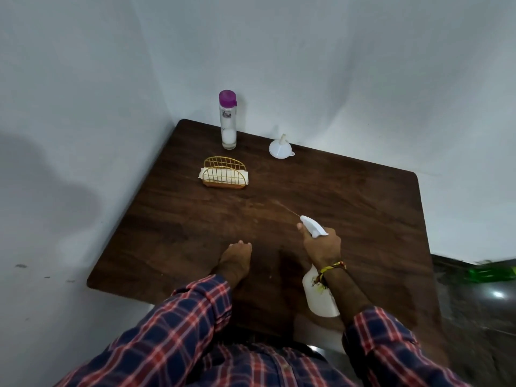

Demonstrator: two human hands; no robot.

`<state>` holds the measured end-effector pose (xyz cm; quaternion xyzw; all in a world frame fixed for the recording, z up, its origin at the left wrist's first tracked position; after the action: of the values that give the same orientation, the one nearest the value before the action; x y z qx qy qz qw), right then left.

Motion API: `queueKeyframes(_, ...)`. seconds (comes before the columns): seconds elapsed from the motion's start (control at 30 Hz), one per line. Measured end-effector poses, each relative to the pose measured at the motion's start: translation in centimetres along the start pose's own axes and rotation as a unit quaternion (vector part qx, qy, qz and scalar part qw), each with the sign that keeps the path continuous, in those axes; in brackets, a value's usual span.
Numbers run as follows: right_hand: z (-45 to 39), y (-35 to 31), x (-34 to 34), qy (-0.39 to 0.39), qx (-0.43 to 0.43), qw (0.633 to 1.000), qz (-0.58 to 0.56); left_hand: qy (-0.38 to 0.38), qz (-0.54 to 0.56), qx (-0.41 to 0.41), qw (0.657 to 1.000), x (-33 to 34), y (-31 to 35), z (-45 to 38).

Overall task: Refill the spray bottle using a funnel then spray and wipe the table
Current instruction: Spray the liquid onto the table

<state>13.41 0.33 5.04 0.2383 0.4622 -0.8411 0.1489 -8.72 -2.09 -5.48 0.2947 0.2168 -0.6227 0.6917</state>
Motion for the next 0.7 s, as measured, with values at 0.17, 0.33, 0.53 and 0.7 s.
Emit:
queueKeyframes(0.17, 1.9, 0.7, 1.8, -0.113, -0.076, 0.982, 0.128, 0.005, -0.009, -0.003, 1.000, 0.9, 0.1, 0.0)
queueKeyframes(0.33, 4.7, 4.6, 3.4, -0.179, -0.028, 0.931, 0.316, -0.023, 0.022, 0.001, 0.999, 1.8, 0.1, 0.7)
queueKeyframes(0.53, 3.9, 4.9, -0.2, -0.113, 0.012, 0.963, 0.243, -0.032, 0.061, -0.019, 0.997, 1.6, 0.9, 1.7)
queueKeyframes(0.7, 2.0, 2.0, -5.3, -0.007, 0.000, 0.994, 0.113, 0.002, 0.078, -0.037, 0.996, 0.8, 1.8, 2.1)
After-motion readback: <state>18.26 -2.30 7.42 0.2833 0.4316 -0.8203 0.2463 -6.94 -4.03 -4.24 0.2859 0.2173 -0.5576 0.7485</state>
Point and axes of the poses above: each hand's wrist, its own z-axis away from the middle knuckle, its own x-axis out of the palm, y = z × x, the point moved 8 cm from there along -z, towards the middle knuckle, and after that the axes turned 11 degrees about -y, right-handed, at the moved point
